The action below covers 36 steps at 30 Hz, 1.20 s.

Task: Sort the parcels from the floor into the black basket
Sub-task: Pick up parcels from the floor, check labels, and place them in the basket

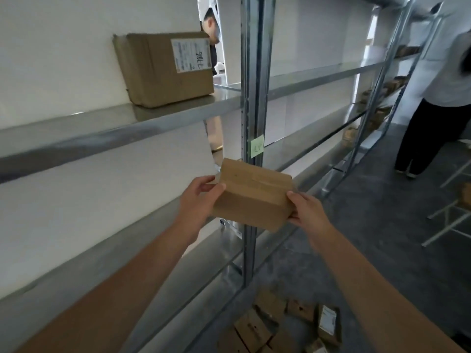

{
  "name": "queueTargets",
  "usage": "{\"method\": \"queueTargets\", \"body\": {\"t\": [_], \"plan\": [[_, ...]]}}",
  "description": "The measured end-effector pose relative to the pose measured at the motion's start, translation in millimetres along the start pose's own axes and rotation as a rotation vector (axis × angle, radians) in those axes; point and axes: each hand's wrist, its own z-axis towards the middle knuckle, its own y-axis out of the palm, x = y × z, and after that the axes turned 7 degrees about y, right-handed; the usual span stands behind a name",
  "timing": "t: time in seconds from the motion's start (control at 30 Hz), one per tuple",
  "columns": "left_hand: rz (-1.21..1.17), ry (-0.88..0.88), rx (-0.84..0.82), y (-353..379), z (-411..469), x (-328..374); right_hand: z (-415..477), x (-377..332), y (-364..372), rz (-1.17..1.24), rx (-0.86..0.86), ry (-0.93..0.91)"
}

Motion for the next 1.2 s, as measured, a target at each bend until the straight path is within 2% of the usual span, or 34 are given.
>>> {"method": "queueTargets", "body": {"t": [0.27, 0.4, 0.5, 0.67, 0.83, 1.0, 1.2], "plan": [[-0.013, 0.136, 0.093, -74.8, -64.1, 25.5, -57.5, -22.9, 42.7, -0.04, -0.137, -0.072], [-0.097, 0.095, 0.177, -131.6, -114.8, 20.2, -106.3, -20.0, 81.4, 0.043, -0.305, -0.067], [-0.153, 0.078, 0.275, -182.8, -154.5, 15.3, -140.3, -14.6, 120.6, 0.156, -0.439, 0.007], [-0.224, 0.146, 0.426, -263.3, -219.8, 13.1, -198.2, -9.1, 190.3, 0.079, -0.595, 0.04], [-0.149, 0.244, 0.517, -327.9, -260.8, 15.9, -233.8, -3.1, 258.0, 0.096, -0.866, 0.126], [-0.125, 0.3, 0.63, -376.9, -278.2, 15.6, -239.7, -10.4, 314.0, 0.111, -1.252, 0.076], [-0.047, 0.299, 0.796, -410.9, -284.4, 16.3, -230.3, -24.1, 382.3, 0.05, -1.476, 0.05]]}}
